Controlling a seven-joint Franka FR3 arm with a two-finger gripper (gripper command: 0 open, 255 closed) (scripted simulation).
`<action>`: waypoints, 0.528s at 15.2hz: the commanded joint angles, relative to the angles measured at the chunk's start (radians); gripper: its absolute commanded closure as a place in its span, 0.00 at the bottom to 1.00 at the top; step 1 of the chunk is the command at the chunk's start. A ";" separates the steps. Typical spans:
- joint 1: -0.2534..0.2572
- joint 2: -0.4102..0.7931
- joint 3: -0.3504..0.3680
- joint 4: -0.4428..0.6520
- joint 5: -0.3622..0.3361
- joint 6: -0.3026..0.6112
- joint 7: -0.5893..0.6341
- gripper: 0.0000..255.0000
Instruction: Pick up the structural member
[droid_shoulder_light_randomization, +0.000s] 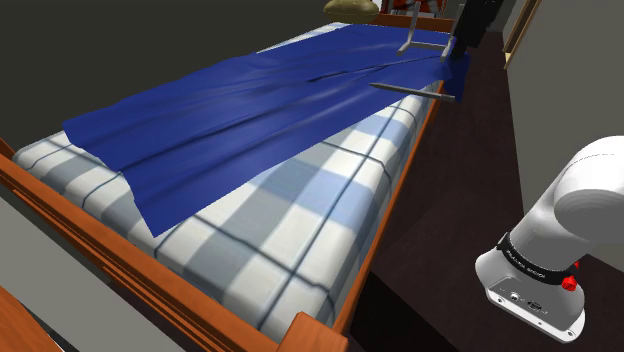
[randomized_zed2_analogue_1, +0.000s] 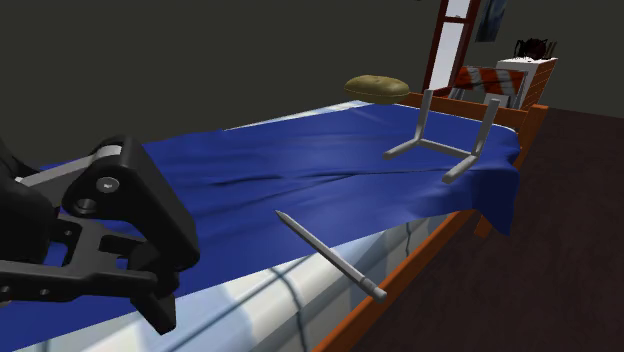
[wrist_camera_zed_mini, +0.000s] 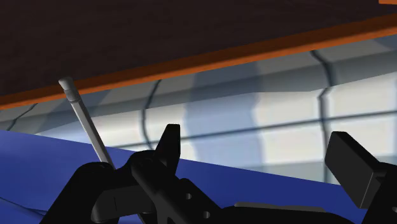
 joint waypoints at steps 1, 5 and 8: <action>0.000 0.000 0.000 0.000 0.000 0.000 0.000 0.00; -0.005 0.086 -0.081 -0.005 -0.033 0.087 -0.098 0.00; -0.007 0.164 -0.140 0.007 -0.049 0.149 -0.171 0.00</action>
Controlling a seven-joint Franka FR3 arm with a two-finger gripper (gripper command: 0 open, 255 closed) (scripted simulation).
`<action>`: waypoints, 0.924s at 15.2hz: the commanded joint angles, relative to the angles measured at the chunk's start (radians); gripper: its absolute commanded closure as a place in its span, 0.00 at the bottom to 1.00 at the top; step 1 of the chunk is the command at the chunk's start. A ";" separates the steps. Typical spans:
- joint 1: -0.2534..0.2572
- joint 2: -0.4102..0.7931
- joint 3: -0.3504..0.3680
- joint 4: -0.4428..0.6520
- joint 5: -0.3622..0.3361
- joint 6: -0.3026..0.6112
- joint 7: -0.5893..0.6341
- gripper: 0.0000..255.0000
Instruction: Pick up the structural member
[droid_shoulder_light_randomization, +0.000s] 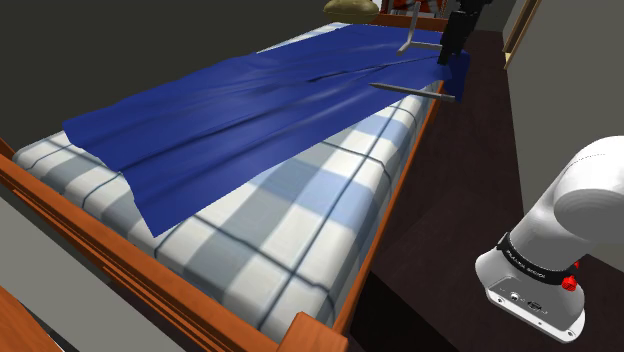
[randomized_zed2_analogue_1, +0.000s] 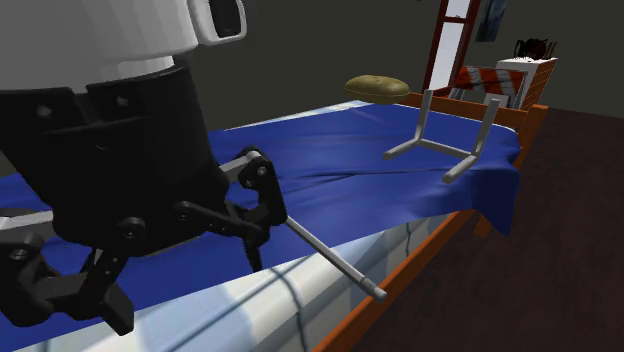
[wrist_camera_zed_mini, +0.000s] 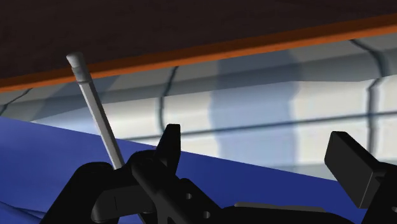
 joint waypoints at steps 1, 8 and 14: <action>-0.001 0.053 -0.040 0.004 -0.009 0.047 -0.051 0.00; 0.008 0.281 -0.168 0.092 0.001 0.173 -0.229 0.00; 0.014 0.512 -0.260 0.222 0.071 0.247 -0.399 0.00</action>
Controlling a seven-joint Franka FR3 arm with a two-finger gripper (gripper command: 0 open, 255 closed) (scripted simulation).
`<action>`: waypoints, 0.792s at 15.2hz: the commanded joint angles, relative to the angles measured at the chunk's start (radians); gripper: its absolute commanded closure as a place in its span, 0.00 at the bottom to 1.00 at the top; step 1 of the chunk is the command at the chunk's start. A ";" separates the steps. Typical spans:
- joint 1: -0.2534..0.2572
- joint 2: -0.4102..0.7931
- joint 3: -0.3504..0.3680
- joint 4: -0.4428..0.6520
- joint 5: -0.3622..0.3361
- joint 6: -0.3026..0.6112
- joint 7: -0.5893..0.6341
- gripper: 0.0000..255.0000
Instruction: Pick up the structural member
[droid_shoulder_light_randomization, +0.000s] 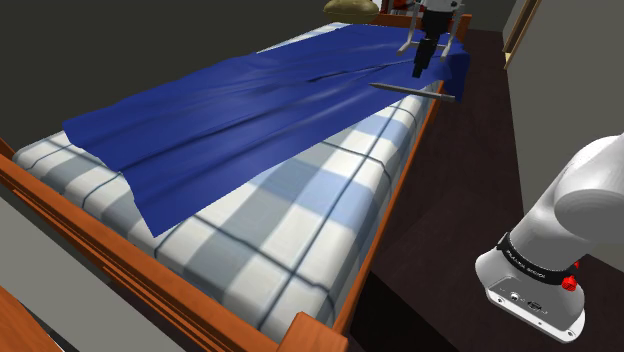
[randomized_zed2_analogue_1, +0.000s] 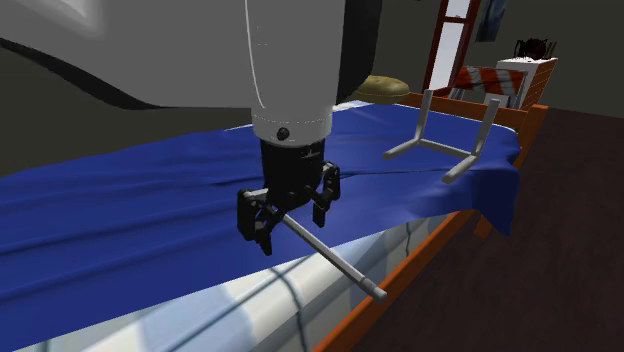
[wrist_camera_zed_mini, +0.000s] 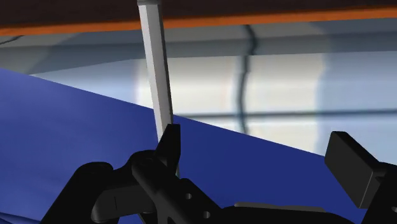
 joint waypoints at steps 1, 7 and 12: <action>0.000 0.088 -0.028 0.055 0.034 0.022 -0.063 0.00; -0.032 0.329 -0.067 0.233 0.149 0.037 -0.225 0.00; -0.035 0.347 -0.064 0.186 0.159 0.100 -0.234 0.00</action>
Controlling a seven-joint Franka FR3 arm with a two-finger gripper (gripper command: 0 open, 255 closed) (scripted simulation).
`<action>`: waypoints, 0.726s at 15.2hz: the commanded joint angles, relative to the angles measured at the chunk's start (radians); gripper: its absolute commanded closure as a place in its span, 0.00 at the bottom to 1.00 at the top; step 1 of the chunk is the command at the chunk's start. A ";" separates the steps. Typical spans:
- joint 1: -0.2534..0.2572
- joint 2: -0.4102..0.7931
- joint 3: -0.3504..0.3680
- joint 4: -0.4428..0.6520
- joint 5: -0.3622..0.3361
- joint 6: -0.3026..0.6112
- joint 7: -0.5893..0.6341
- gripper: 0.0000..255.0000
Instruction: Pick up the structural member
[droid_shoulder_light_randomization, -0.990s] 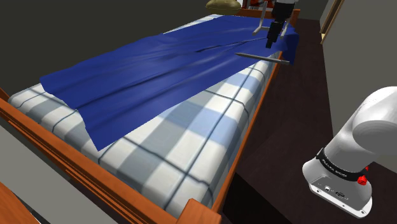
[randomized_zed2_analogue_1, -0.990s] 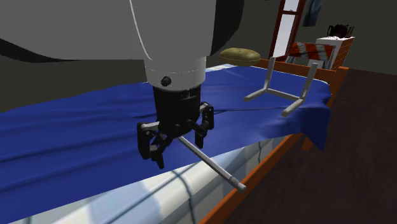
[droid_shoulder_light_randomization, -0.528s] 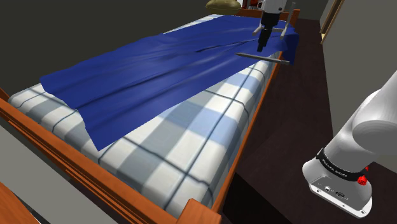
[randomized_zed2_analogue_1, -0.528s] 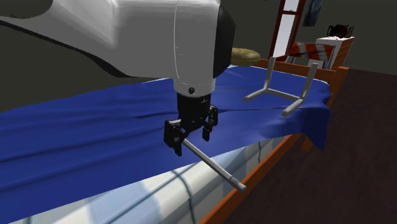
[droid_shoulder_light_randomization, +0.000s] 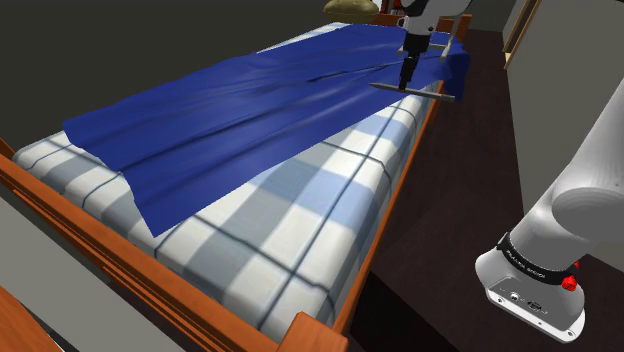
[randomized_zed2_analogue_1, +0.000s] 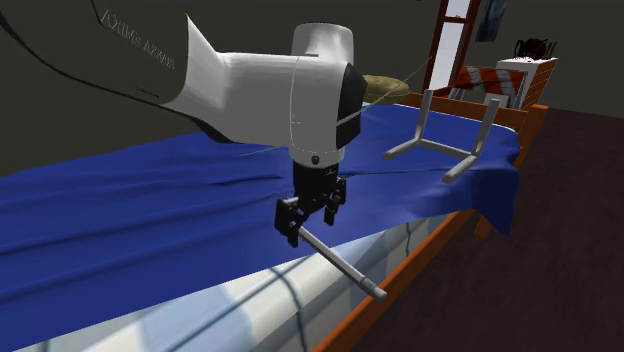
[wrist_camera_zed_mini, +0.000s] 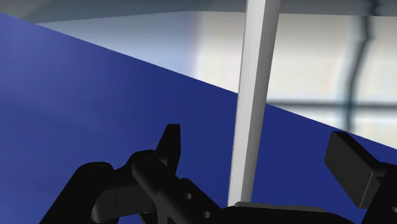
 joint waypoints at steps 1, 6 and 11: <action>0.000 0.008 0.001 -0.018 0.005 0.026 -0.004 0.00; -0.001 0.012 0.001 -0.035 0.008 0.046 -0.007 1.00; -0.001 0.010 0.001 -0.036 0.007 0.045 -0.008 1.00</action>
